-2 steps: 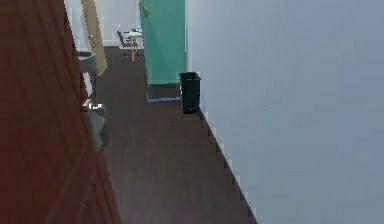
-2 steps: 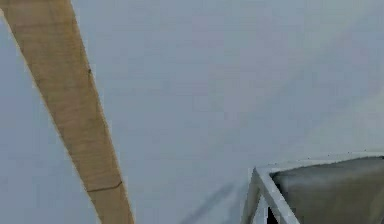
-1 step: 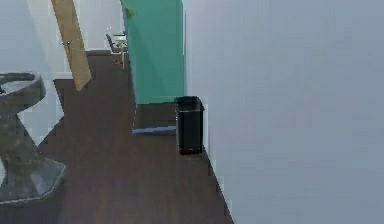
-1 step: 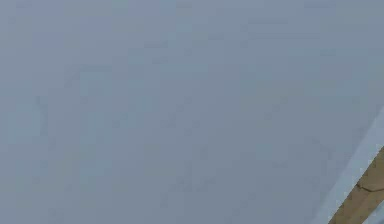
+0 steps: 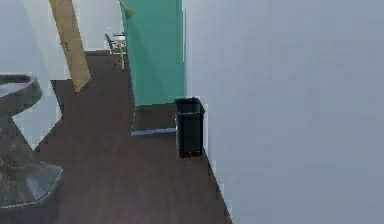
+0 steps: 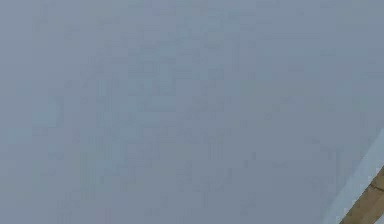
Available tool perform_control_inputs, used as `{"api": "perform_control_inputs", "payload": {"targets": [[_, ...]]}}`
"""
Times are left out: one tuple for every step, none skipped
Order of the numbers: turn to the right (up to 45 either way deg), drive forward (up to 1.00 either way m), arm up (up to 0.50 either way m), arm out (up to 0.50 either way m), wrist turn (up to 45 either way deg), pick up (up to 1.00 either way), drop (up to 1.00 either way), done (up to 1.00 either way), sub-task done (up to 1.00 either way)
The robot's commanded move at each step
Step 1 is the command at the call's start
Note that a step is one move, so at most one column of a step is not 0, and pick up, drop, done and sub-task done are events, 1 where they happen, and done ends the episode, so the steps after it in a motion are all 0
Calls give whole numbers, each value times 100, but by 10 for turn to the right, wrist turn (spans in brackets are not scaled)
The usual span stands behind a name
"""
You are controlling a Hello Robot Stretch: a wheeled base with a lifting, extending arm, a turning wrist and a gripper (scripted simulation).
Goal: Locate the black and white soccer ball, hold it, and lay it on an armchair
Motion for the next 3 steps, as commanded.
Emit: {"api": "perform_control_inputs", "payload": {"targets": [[-240,0,0,0,0,0,0,0,0],[0,100,0,0,0,0,0,0,0],[0,100,0,0,0,0,0,0,0]]}}
